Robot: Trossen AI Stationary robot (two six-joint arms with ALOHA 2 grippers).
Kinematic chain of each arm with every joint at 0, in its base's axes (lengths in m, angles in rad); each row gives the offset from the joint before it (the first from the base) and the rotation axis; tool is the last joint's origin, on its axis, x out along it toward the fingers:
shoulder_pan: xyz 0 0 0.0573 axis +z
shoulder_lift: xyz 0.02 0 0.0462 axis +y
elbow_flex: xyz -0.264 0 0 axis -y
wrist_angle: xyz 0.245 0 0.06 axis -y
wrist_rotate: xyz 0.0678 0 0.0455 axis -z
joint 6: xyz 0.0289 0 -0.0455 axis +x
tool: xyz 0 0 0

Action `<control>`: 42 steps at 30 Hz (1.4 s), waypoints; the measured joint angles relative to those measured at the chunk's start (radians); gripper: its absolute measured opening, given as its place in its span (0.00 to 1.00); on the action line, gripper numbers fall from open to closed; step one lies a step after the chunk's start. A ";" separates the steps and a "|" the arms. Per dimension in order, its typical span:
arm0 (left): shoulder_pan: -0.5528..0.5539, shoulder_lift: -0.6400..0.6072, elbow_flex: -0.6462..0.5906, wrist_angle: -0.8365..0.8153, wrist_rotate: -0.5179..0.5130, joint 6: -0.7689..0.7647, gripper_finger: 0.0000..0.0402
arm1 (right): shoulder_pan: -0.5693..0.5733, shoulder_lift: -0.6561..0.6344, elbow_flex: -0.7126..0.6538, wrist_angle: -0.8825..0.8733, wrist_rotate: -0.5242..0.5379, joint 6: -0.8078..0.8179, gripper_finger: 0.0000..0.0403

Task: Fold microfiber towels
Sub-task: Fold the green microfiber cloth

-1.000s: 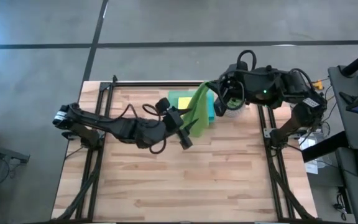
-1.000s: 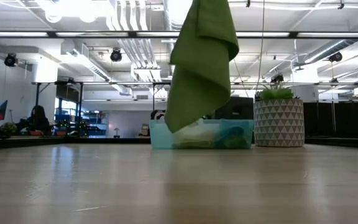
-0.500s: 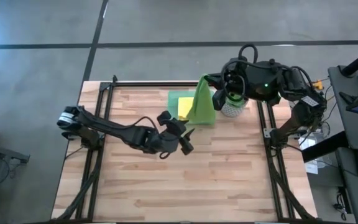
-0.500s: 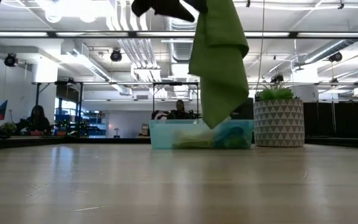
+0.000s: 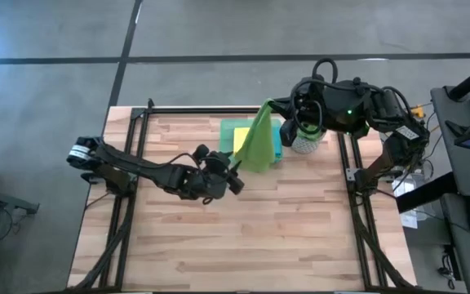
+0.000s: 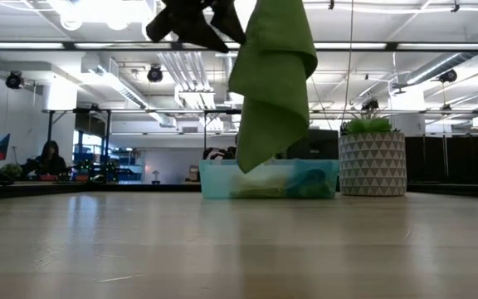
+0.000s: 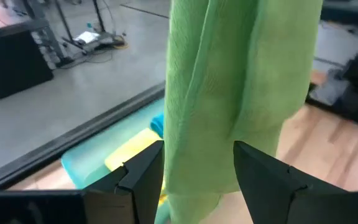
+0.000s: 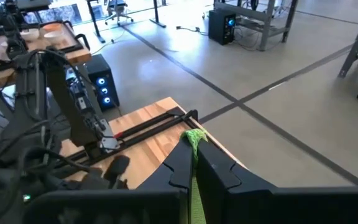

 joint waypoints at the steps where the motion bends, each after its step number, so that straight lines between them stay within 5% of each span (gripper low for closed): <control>1: 0.002 -0.003 -0.013 -0.002 0.016 0.001 0.44 | 0.000 0.000 0.000 0.000 -0.011 0.000 0.02; 7: 0.029 -0.002 -0.084 0.101 0.225 0.093 0.44 | 0.000 0.000 0.000 0.000 -0.042 0.000 0.02; 16: 0.045 -0.003 -0.105 0.224 0.286 0.132 0.43 | 0.000 -0.005 0.000 -0.001 -0.047 -0.009 0.02; 25: 0.112 0.006 -0.137 0.312 0.372 0.125 0.14 | 0.000 -0.005 0.000 -0.001 -0.047 -0.028 0.02; 32: 0.145 0.004 -0.158 0.366 0.471 0.137 0.03 | 0.000 -0.005 0.000 -0.001 -0.046 -0.053 0.02; 37: 0.143 -0.032 -0.159 0.292 0.484 0.153 0.00 | 0.000 -0.016 0.000 -0.060 -0.046 -0.063 0.02; 42: 0.126 -0.186 -0.159 0.034 0.483 0.150 0.00 | -0.003 -0.040 0.001 -0.245 -0.042 -0.090 0.02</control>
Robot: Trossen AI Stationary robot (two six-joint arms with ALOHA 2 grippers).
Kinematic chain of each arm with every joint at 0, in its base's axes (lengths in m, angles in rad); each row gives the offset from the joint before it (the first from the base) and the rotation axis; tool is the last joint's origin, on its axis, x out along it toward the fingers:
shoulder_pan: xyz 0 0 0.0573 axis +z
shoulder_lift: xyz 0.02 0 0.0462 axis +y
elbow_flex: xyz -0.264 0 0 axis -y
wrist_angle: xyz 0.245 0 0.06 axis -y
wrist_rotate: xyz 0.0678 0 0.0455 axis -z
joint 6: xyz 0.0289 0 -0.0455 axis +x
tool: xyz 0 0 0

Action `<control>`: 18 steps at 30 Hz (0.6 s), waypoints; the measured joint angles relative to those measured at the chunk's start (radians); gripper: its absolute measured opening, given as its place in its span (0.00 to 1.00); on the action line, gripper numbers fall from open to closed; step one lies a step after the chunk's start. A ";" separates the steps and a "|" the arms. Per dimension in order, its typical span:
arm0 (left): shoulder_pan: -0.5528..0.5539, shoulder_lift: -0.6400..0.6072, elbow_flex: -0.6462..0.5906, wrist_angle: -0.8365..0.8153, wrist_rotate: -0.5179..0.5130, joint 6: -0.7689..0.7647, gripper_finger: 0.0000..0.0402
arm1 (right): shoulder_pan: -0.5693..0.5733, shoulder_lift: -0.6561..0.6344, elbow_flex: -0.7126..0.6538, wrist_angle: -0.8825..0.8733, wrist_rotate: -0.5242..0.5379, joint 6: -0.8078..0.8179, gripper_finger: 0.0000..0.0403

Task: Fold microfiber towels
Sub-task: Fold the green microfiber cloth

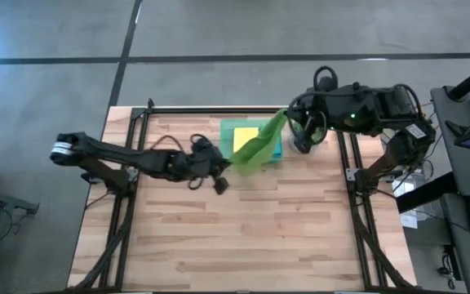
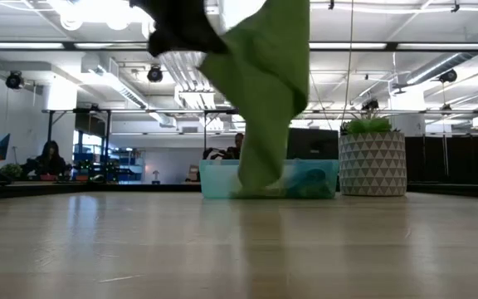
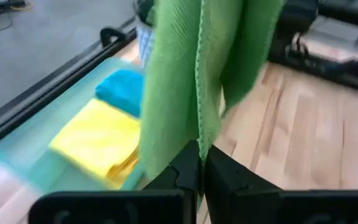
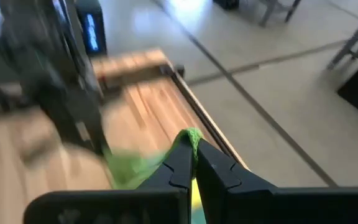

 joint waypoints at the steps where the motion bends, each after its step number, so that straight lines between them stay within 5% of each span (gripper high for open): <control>1: -0.003 -0.040 0.000 -0.055 0.000 0.000 0.00 | 0.000 -0.003 0.000 -0.042 0.000 -0.006 0.02; 7: -0.004 -0.288 0.000 -0.256 -0.002 -0.002 0.00 | 0.000 -0.003 0.000 -0.221 -0.003 -0.015 0.02; 18: -0.004 -0.576 0.000 -0.374 -0.088 -0.001 0.00 | 0.001 -0.010 -0.114 -0.223 -0.114 -0.004 0.02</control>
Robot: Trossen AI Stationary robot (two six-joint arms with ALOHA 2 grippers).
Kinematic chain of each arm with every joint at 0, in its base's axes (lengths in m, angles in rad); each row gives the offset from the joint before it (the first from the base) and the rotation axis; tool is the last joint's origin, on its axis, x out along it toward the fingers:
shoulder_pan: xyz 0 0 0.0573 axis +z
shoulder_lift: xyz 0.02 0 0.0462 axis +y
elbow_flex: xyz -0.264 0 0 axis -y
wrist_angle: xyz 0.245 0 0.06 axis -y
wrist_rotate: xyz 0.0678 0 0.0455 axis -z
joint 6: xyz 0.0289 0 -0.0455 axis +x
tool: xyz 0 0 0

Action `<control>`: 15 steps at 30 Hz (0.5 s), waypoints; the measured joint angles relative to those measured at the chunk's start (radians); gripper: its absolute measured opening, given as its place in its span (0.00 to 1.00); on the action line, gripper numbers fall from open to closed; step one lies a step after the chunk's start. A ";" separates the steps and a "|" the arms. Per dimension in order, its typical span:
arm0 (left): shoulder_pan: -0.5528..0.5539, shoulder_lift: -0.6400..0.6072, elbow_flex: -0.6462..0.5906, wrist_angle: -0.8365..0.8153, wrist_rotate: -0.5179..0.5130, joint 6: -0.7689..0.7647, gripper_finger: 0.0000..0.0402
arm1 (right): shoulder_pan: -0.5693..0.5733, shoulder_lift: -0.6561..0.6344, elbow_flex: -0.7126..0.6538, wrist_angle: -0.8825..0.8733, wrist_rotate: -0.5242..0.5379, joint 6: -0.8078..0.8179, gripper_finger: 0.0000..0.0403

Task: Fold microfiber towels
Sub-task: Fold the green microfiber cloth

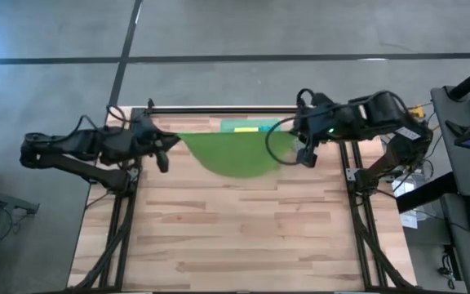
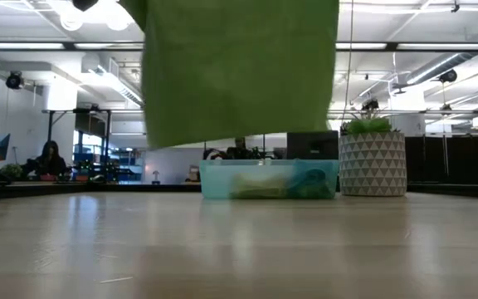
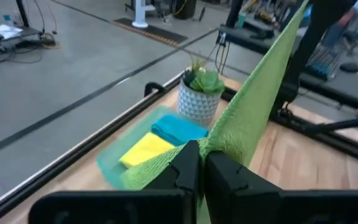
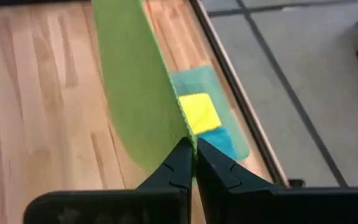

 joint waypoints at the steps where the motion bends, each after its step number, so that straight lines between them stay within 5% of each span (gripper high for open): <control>1: 0.000 -0.013 0.000 -0.006 0.000 -0.002 0.00 | 0.003 -0.001 -0.019 0.000 -0.002 0.014 0.02; 8: 0.000 -0.045 0.000 -0.136 0.109 -0.044 0.00 | 0.047 -0.021 -0.178 0.009 -0.013 0.109 0.02; 15: -0.015 0.016 0.000 -0.212 0.489 -0.194 0.00 | 0.197 -0.085 -0.381 0.139 -0.015 0.358 0.02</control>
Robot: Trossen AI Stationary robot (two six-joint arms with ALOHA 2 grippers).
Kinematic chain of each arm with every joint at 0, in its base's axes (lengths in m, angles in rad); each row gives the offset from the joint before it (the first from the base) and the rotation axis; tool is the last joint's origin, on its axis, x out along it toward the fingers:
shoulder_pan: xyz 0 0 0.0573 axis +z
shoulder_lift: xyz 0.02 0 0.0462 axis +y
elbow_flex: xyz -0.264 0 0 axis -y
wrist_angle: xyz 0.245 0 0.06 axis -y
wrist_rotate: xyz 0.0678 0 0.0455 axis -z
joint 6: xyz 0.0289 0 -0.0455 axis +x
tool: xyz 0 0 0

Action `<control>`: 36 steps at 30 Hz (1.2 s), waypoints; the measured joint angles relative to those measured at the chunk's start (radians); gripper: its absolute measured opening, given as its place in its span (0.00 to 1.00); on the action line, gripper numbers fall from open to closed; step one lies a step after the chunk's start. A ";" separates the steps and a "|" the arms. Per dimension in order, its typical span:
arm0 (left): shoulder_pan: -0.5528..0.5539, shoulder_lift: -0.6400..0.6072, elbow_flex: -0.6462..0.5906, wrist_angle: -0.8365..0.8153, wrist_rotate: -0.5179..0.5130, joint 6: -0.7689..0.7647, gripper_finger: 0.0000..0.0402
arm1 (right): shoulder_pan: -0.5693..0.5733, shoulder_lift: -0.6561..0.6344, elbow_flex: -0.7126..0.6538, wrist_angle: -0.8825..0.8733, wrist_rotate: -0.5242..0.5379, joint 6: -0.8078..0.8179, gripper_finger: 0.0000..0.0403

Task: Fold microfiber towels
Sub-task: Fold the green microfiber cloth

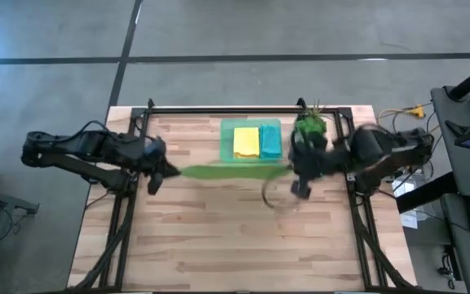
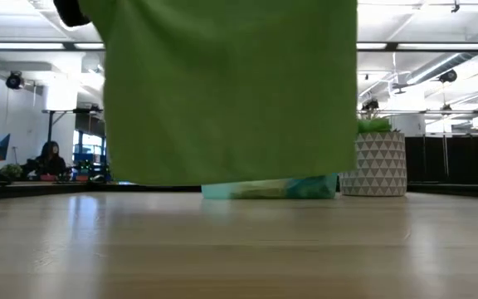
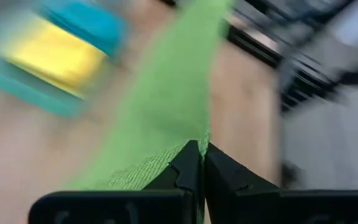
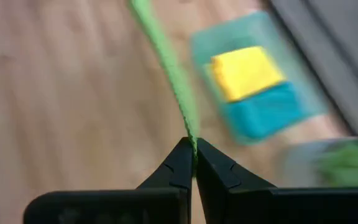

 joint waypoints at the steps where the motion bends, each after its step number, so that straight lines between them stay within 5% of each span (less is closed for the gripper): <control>1: -0.014 0.013 0.000 0.008 0.070 -0.033 0.00 | 0.038 -0.009 -0.028 0.036 -0.004 0.042 0.02; 5: -0.130 0.063 0.000 0.067 0.210 -0.151 0.00 | 0.204 -0.017 -0.120 0.169 -0.006 0.182 0.02; 16: -0.579 0.187 -0.013 0.247 0.192 -0.407 0.00 | 0.566 0.003 -0.323 0.505 -0.062 0.672 0.02; 25: -0.506 0.192 -0.034 0.214 0.043 -0.348 0.00 | 0.519 -0.047 -0.344 0.411 -0.048 0.610 0.02; 36: -0.455 0.312 -0.288 0.209 -0.193 -0.381 0.00 | 0.423 -0.067 -0.641 0.399 -0.093 0.564 0.02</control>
